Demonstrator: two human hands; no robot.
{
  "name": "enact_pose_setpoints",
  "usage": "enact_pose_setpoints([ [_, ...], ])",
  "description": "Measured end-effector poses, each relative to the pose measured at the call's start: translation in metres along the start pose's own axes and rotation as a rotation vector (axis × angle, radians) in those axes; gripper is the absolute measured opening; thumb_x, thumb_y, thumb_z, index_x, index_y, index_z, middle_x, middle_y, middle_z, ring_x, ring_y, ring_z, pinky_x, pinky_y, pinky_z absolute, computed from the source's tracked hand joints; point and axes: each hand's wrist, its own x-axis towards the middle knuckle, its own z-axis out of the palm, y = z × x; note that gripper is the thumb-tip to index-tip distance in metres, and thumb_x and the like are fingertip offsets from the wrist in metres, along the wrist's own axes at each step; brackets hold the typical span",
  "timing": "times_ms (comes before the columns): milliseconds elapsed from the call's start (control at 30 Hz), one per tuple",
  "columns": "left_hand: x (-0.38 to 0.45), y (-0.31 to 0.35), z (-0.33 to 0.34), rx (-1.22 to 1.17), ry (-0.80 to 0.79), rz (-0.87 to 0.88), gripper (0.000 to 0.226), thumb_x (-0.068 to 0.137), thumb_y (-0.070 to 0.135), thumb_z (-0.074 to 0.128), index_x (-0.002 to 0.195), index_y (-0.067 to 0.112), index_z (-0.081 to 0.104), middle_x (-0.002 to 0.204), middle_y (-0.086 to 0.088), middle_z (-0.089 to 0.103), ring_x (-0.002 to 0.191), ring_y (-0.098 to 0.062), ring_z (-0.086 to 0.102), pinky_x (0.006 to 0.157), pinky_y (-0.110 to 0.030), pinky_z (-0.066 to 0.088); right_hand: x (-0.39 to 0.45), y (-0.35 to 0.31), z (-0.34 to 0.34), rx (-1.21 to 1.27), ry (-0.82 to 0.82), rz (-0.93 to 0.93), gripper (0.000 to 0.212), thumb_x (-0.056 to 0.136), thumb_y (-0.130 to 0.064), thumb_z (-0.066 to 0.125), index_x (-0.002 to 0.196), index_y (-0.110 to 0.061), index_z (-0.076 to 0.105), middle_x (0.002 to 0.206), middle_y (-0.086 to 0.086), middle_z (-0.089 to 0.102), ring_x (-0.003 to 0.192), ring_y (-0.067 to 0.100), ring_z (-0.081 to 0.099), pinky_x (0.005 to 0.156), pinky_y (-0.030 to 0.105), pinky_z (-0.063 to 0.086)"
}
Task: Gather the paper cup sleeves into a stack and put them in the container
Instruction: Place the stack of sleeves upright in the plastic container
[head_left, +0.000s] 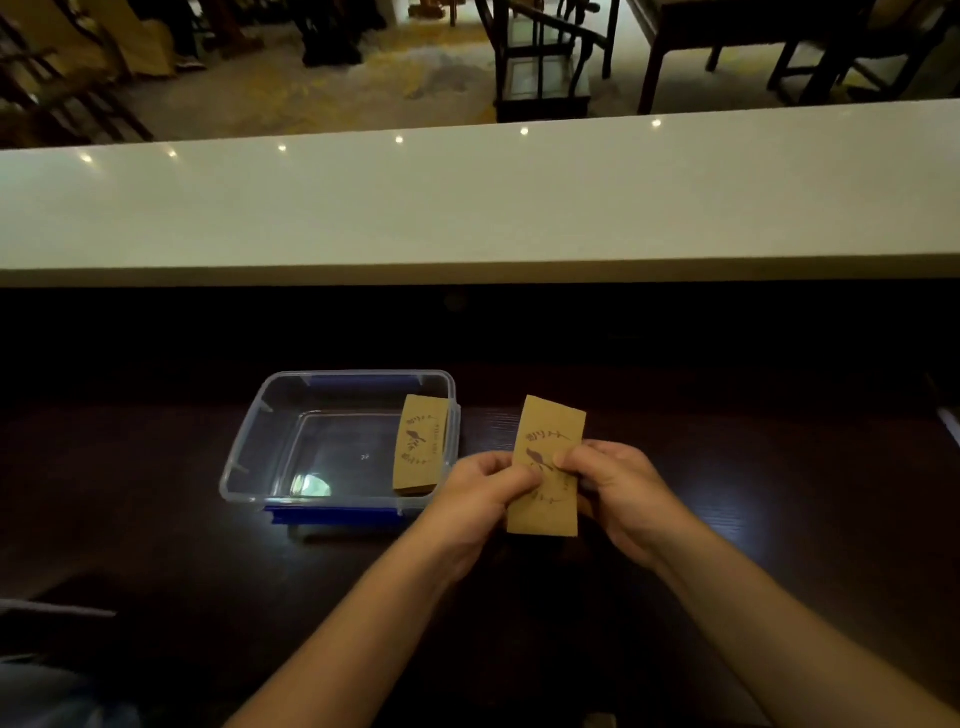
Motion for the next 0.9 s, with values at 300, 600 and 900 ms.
enact_pose_setpoints([
  [300, -0.008, 0.053, -0.112, 0.052, 0.278, 0.191, 0.012, 0.087, 0.010, 0.060, 0.092, 0.017, 0.068, 0.080, 0.000, 0.078, 0.077, -0.013, 0.073, 0.064, -0.025, 0.057, 0.036, -0.002, 0.079, -0.072, -0.086, -0.025, 0.021, 0.075, -0.042, 0.076, 0.086, -0.024, 0.080, 0.085, -0.001, 0.076, 0.079, 0.014, 0.071, 0.069, 0.027, 0.057],
  [600, 0.027, 0.047, -0.205, 0.139, 0.396, -0.076, 0.013, 0.085, 0.009, 0.064, 0.098, 0.006, 0.065, 0.086, -0.012, 0.073, 0.080, -0.024, 0.070, 0.067, -0.037, 0.057, 0.076, 0.026, 0.094, -0.478, 0.226, -0.053, 0.055, 0.083, -0.038, 0.069, 0.134, -0.024, 0.055, 0.118, -0.006, 0.064, 0.109, 0.015, 0.061, 0.085, 0.037, 0.054],
  [900, 0.050, 0.026, -0.207, 0.220, 0.300, -0.290, 0.024, 0.085, 0.011, 0.065, 0.108, 0.011, 0.058, 0.104, -0.014, 0.068, 0.095, -0.029, 0.067, 0.079, -0.045, 0.058, 0.082, 0.025, 0.099, -0.492, 0.170, -0.060, 0.036, 0.089, -0.014, 0.065, 0.124, -0.020, 0.063, 0.098, 0.001, 0.076, 0.090, 0.011, 0.072, 0.082, 0.035, 0.059],
])
